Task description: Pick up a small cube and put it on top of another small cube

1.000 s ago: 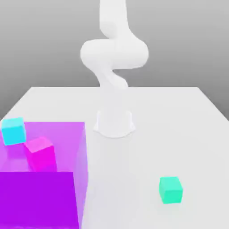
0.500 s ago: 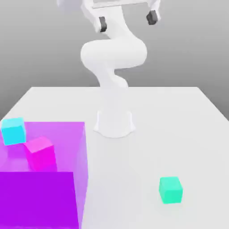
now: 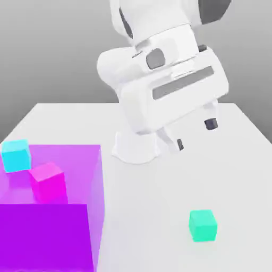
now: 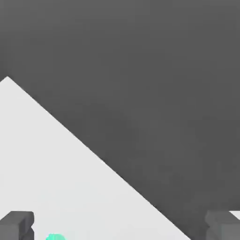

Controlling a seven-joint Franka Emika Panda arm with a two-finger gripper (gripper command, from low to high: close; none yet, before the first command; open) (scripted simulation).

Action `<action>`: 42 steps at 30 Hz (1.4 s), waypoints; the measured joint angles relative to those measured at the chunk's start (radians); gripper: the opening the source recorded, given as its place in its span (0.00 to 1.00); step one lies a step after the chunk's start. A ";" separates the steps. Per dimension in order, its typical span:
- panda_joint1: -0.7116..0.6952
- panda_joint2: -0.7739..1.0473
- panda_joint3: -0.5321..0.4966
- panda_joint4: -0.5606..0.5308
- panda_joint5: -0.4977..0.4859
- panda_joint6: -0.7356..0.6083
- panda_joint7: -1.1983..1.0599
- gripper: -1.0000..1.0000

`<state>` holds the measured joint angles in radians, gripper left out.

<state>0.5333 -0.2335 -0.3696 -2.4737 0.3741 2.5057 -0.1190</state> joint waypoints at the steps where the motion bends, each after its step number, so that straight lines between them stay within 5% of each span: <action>1: 0.009 0.018 0.001 -0.005 0.007 0.006 -0.023 0.50; 17: 0.132 0.253 0.049 -0.093 0.004 0.130 -0.311 0.50; 33: 0.206 0.365 0.061 -0.189 -0.238 0.282 -0.422 0.50; 42: 0.107 0.551 0.196 -0.153 -0.092 0.431 -0.541 0.50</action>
<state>0.6407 0.3173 -0.1737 -2.6262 0.2816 2.9368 -0.6603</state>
